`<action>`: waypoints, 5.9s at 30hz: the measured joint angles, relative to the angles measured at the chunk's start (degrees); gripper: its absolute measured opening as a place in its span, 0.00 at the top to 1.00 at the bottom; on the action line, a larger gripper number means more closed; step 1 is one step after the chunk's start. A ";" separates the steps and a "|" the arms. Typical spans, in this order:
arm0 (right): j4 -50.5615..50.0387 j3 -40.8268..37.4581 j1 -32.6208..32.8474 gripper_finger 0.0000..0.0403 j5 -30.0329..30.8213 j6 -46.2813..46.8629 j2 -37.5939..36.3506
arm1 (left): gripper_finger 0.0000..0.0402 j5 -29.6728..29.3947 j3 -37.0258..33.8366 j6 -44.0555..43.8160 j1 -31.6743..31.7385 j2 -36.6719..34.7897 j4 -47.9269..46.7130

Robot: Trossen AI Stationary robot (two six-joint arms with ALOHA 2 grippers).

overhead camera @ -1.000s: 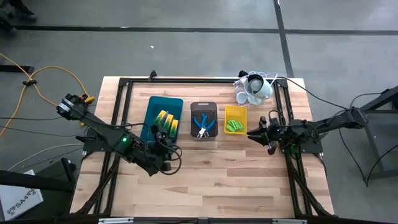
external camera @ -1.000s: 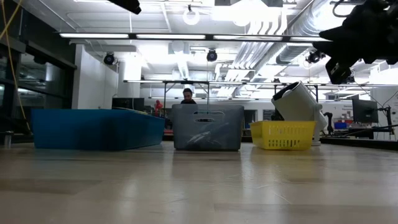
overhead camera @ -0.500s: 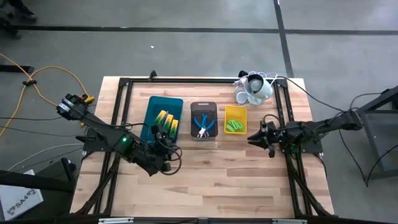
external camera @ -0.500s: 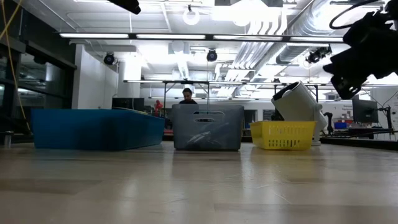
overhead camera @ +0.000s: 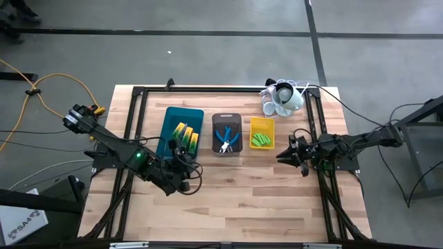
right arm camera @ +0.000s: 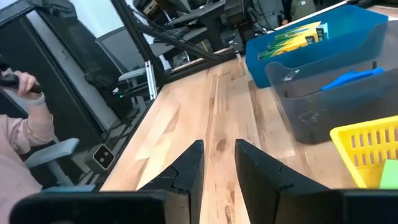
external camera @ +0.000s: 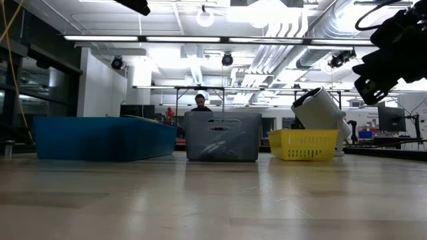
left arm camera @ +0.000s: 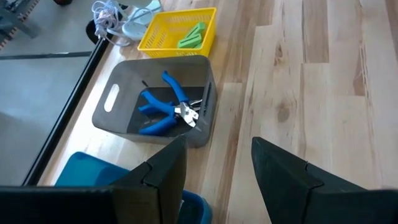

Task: Pick & Place School Supplies
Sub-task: Return to Home Position

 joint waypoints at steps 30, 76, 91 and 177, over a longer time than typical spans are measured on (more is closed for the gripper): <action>0.16 -0.09 -0.14 0.79 0.23 1.03 0.02 | 0.57 11.43 -12.99 15.34 16.40 -6.70 15.87; 0.23 -0.11 -0.14 0.79 0.23 1.00 0.04 | 0.57 19.15 -67.05 26.12 17.06 -64.13 44.35; 0.23 -0.11 -0.14 0.79 0.21 1.00 0.04 | 0.57 18.88 -68.59 37.50 17.71 -61.01 45.98; 0.23 -0.11 -0.13 0.79 0.23 1.00 0.04 | 0.57 34.69 -68.65 55.42 11.87 -59.54 45.24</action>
